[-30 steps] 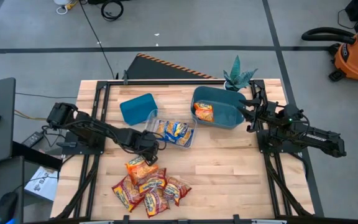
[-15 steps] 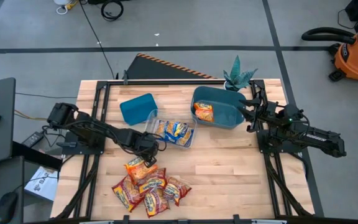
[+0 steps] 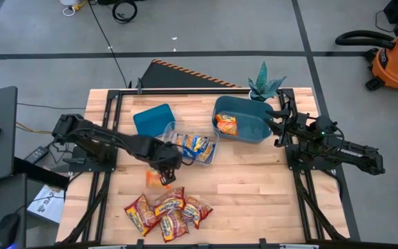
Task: Sort Maruchan noodles
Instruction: Put the orange noodle pack into the right large dark blue bin
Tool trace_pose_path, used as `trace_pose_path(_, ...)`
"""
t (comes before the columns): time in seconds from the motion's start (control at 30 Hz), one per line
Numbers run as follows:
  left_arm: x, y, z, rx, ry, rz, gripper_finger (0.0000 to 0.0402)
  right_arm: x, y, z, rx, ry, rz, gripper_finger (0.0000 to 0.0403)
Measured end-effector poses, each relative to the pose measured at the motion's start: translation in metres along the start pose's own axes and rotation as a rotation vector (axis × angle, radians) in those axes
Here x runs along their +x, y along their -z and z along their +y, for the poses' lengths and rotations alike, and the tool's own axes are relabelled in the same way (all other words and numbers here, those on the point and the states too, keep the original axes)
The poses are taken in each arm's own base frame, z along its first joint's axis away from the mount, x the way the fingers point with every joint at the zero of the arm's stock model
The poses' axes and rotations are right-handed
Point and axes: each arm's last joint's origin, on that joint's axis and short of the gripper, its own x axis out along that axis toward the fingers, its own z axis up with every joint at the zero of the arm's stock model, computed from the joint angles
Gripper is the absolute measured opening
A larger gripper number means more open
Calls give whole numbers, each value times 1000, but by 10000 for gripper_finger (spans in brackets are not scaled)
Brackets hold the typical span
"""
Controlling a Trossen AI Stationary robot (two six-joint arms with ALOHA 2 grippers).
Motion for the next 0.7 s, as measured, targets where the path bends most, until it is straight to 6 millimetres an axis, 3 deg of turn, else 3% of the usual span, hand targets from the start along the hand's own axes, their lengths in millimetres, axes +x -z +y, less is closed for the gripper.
trace_pose_path(0.23, -62, -29, -16, 135, 99, -158, 5, 0, 1, 0, 0, 4, 8, 153)
trace_pose_path(0.4, -97, -51, -13, 222, 45, -359, 5, 0, 0, -1, 0, 25, 4, 153)
trace_pose_path(0.53, -113, -71, -7, 306, -51, -552, 5, 0, 0, -1, 0, 25, 2, 153)
trace_pose_path(0.7, -118, -107, 7, 352, -82, -785, 5, 0, 0, -1, 0, 25, 4, 153)
